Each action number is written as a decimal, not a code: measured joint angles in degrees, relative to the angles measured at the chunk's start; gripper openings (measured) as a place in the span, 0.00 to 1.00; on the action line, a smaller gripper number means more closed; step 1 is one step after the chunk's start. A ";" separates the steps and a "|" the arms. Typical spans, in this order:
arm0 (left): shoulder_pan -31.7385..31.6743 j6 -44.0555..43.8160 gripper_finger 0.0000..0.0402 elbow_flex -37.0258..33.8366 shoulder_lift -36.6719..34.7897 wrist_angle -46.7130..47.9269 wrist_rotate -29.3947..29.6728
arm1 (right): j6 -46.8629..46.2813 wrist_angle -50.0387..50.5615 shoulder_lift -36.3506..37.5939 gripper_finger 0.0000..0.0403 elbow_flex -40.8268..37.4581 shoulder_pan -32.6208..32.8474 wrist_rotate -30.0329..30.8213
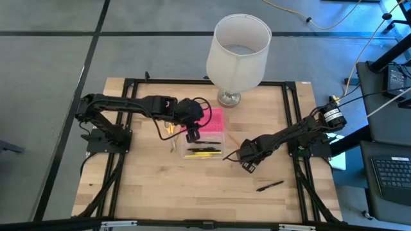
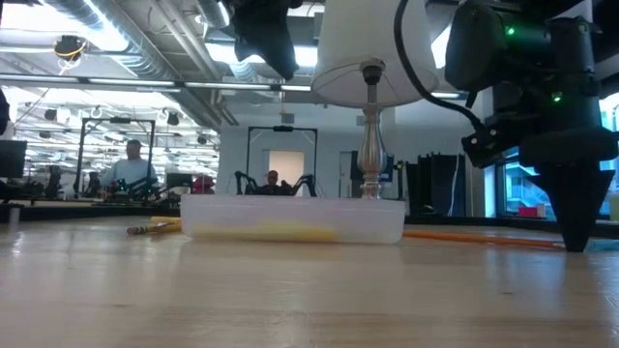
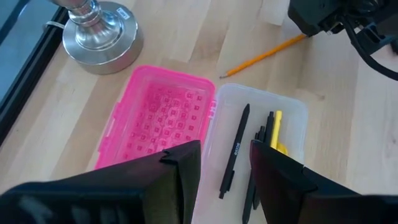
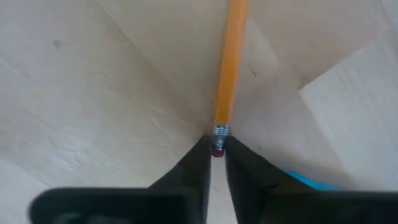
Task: Pick & place school supplies into a supply box
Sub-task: Put the orange pencil into the supply box
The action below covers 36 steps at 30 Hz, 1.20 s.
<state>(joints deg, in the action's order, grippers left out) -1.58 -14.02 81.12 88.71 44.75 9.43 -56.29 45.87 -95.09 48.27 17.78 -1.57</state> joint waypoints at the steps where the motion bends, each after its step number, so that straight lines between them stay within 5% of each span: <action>1: 0.09 0.02 0.32 0.02 0.00 -0.02 0.00 | -0.10 0.02 0.00 0.10 0.00 0.08 0.38; 6: 0.56 0.12 0.32 0.01 0.00 0.00 0.03 | 0.00 0.13 0.04 0.02 0.04 0.18 1.39; 21: 0.81 0.20 0.32 0.02 0.00 0.02 0.09 | 2.14 4.45 1.50 0.03 2.35 0.11 1.30; 36: 0.81 0.20 0.32 0.00 0.00 0.04 0.11 | -3.06 9.96 16.96 0.03 2.40 0.11 2.48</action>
<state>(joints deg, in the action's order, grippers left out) -0.78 -13.82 81.12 88.71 44.80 9.54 -59.35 55.83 -78.13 50.68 17.89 0.91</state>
